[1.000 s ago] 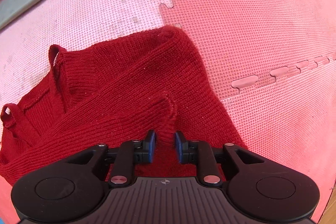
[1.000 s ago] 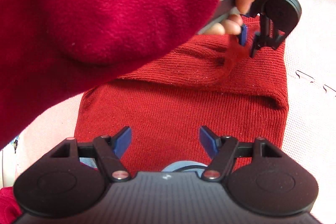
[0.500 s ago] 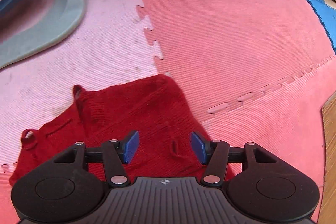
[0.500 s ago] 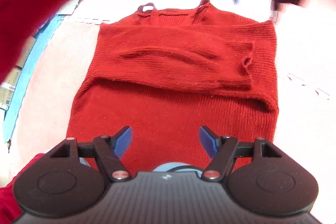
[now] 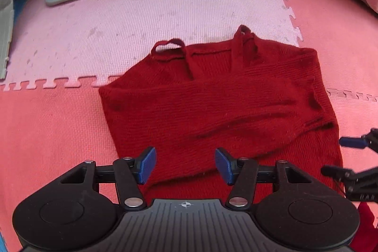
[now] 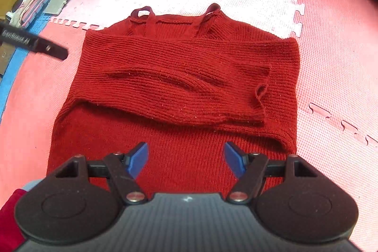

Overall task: Fold clothes
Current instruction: 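Withdraw the open left gripper from the folded sweater, then press the right gripper along the second folded sleeve to flatten it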

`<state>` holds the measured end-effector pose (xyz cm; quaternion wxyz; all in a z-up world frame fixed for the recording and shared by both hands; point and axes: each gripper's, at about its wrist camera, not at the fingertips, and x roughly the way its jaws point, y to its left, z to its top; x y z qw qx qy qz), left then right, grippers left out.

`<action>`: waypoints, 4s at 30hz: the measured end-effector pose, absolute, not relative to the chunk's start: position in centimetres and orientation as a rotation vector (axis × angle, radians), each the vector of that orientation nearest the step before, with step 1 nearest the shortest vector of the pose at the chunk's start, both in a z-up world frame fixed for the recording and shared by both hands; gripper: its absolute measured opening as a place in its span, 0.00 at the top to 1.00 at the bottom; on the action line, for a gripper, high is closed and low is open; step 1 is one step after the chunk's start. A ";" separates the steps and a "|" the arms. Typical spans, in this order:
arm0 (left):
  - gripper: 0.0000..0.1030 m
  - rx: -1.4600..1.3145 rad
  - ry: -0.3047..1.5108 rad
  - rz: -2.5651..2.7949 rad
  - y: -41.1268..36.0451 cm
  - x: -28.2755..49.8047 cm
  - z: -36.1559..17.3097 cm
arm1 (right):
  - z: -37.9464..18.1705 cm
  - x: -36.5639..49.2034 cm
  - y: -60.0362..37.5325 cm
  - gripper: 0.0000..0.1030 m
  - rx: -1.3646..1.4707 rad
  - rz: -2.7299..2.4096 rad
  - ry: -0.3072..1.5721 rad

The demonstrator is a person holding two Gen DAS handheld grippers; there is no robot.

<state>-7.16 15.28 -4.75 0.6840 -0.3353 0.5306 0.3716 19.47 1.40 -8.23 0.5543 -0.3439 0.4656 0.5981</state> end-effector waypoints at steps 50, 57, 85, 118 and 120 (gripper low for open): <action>0.63 -0.806 0.984 0.927 28.7 -9.6 -18.1 | -11.2 15.7 8.7 0.31 -1.038 1.284 1.081; 0.52 -0.810 1.064 0.805 24.0 -8.6 -14.5 | -11.0 15.7 8.9 0.31 -1.018 1.294 1.065; 0.47 -1.112 1.039 0.718 12.1 -0.5 -16.2 | -9.4 19.3 13.5 0.33 -1.225 1.667 0.739; 0.46 -1.029 1.057 0.686 7.8 0.6 -11.8 | -14.0 13.2 19.2 0.61 -1.590 1.873 0.630; 0.46 -1.036 1.055 0.685 7.7 0.6 -11.9 | -15.1 13.1 19.6 0.70 -1.605 1.862 0.672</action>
